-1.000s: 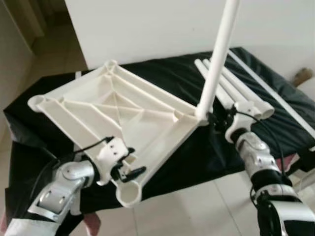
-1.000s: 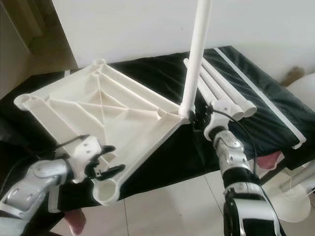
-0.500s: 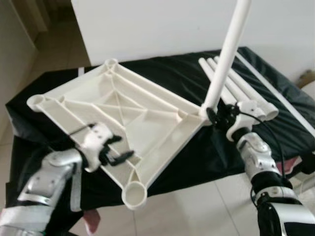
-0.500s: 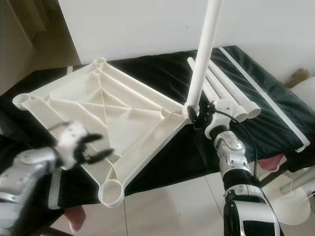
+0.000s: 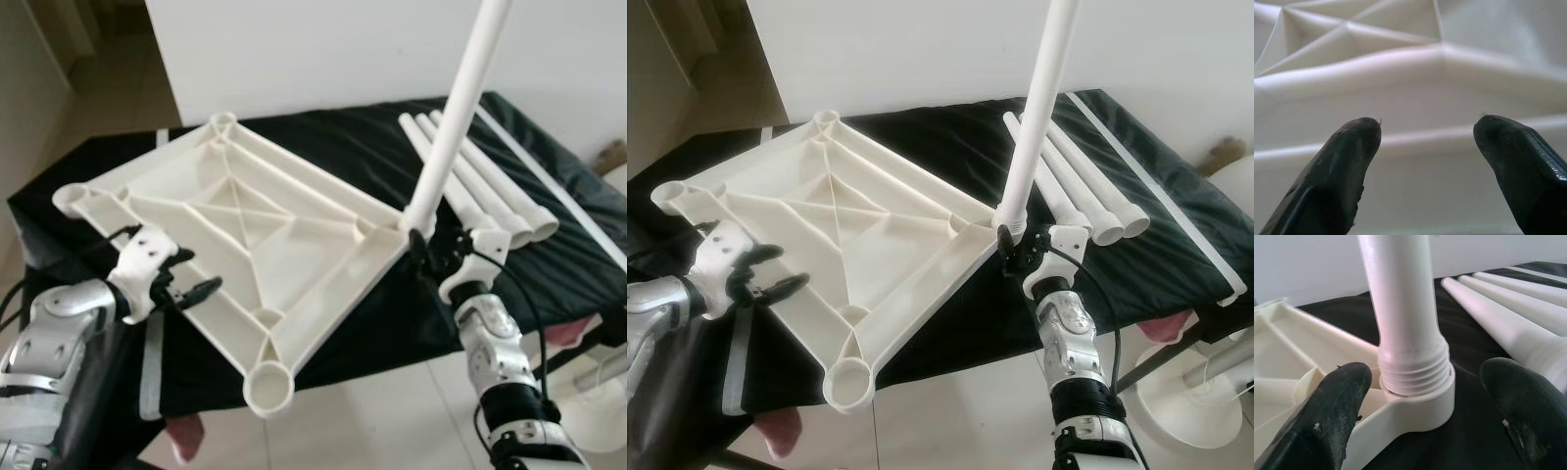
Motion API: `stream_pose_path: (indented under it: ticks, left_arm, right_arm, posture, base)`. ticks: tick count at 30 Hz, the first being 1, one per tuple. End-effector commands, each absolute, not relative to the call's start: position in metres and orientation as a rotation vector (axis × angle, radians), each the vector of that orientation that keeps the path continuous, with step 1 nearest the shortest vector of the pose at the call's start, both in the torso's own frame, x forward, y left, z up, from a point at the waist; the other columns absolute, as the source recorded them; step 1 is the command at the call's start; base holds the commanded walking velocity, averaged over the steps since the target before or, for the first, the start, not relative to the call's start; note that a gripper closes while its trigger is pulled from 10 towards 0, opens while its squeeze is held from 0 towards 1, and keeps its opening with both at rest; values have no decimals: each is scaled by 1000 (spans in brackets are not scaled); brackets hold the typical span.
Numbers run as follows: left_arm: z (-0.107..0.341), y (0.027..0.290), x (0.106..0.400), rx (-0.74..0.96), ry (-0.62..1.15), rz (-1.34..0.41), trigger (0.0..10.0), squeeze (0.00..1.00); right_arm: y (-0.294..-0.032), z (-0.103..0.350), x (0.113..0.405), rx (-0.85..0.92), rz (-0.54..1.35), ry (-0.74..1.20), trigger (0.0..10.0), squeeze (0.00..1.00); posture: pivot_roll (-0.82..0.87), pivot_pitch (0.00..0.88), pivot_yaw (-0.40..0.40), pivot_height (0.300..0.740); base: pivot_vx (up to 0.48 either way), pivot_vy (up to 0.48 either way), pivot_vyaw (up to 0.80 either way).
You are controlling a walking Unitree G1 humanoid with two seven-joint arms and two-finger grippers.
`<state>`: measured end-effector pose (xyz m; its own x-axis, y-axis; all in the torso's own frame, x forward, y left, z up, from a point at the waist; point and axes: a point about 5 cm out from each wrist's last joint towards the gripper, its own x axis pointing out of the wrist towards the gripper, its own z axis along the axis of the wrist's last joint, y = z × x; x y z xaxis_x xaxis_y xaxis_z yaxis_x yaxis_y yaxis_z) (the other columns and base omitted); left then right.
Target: Building children table
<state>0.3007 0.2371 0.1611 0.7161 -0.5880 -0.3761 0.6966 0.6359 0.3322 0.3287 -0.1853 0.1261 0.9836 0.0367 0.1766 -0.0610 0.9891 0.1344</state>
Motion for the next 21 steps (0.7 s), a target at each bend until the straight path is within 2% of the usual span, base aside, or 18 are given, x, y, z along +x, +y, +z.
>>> stream_pose_path:
  ticks: [1, 7, 9, 10, 13, 21]
  left_arm:
    - [152, 240, 297, 538, 277, -730, 10000, 0]
    - [147, 239, 291, 573, 304, -764, 10000, 0]
    - [146, 239, 289, 596, 316, -777, 10000, 0]
    - [143, 238, 285, 635, 332, -804, 10000, 0]
    - [139, 237, 282, 702, 351, -823, 10000, 0]
    - [136, 234, 280, 783, 365, -846, 10000, 0]
  right_arm:
    - [-183, 117, 324, 156, 5, -138, 10000, 0]
    - [-181, 114, 321, 160, -33, -111, 10000, 0]
    - [-186, 114, 320, 148, -86, -108, 10000, 0]
    - [-194, 114, 316, 147, -191, -111, 10000, 0]
    - [-195, 110, 312, 140, -263, -86, 10000, 0]
    - [-183, 95, 314, 169, -263, 9, 10000, 0]
  posture:
    - [56, 59, -27, 740]
    - [55, 56, -30, 740]
    - [60, 50, -35, 740]
    - [61, 48, -38, 740]
    - [64, 45, -41, 740]
    - [68, 39, -40, 740]
  base:
    - [0, 0, 0]
    - [0, 0, 0]
    - [0, 0, 0]
    - [0, 0, 0]
    - [0, 0, 0]
    - [0, 0, 0]
